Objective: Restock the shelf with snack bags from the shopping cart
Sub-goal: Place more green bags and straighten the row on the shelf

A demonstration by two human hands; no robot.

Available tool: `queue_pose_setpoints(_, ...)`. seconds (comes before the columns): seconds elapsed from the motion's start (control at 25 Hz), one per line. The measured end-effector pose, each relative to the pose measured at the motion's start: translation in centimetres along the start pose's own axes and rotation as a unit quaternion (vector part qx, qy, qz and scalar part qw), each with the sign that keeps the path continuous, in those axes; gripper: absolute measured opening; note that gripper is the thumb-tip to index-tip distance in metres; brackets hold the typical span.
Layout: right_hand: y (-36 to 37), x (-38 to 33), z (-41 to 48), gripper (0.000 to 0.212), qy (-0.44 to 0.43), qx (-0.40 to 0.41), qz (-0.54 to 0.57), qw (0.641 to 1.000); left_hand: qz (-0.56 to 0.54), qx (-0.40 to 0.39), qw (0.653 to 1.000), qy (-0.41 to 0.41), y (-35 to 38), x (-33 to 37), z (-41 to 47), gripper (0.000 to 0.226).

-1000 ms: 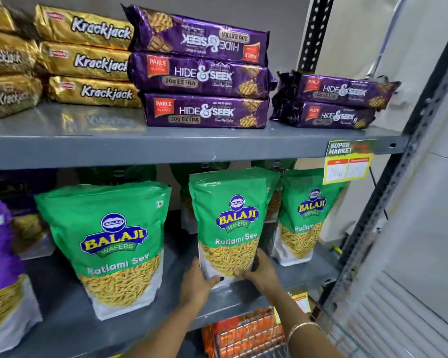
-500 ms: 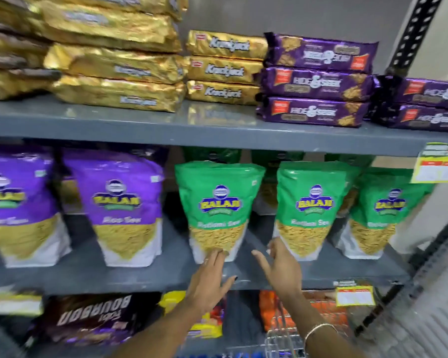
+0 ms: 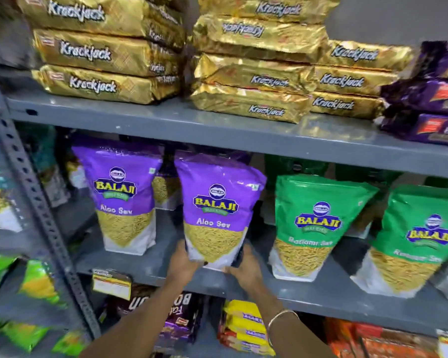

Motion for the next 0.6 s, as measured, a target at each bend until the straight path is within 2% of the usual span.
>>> queue_pose_setpoints(0.16, 0.4, 0.5, 0.8, 0.058, 0.032, 0.059, -0.013, 0.998, 0.003, 0.020, 1.000, -0.004, 0.0, -0.9, 1.1, 0.064)
queue_pose_setpoints(0.28, 0.1, -0.3, 0.3, 0.058, 0.015, 0.057, -0.002, 0.998, -0.006, 0.012, 1.000, 0.022, -0.1, -1.0, 1.4, 0.072)
queue_pose_setpoints(0.36, -1.6, -0.5, -1.4, 0.048, 0.002, 0.091, 0.002, 0.996, 0.035, 0.072, 0.993, 0.085, -1.1, -0.4, -0.1, 0.084)
queue_pose_setpoints(0.44, -4.9, 1.2, -4.3, 0.032, 0.011, 0.180, -0.040, 0.983, 0.126, 0.140, 0.963, 0.195, -0.6, 1.4, -3.4, 0.070)
queue_pose_setpoints(0.52, -9.3, 5.0, -7.2, 0.028, 0.052, 0.287, -0.030, 0.956, 0.186, 0.072, 0.931, 0.306, 4.2, 3.6, -6.9, 0.051)
queue_pose_setpoints(0.56, -11.7, 7.2, -8.2, 0.030, 0.081, 0.337, -0.003, 0.938, 0.178, 0.002, 0.933, 0.313, 7.2, 4.1, -7.6, 0.046)
queue_pose_setpoints(0.6, -14.0, 9.5, -8.7, 0.034, 0.113, 0.362, 0.026, 0.925, 0.157, -0.064, 0.943, 0.287, 10.2, 4.2, -7.7, 0.043)
Point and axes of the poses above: each hand's wrist, its own z-axis towards the middle knuckle, its own y-axis out of the palm, x = y × z, the point moved 10 cm from there along z, towards the middle knuckle, and after that the axes turned 11 degrees about -z, right-handed, at the moved point
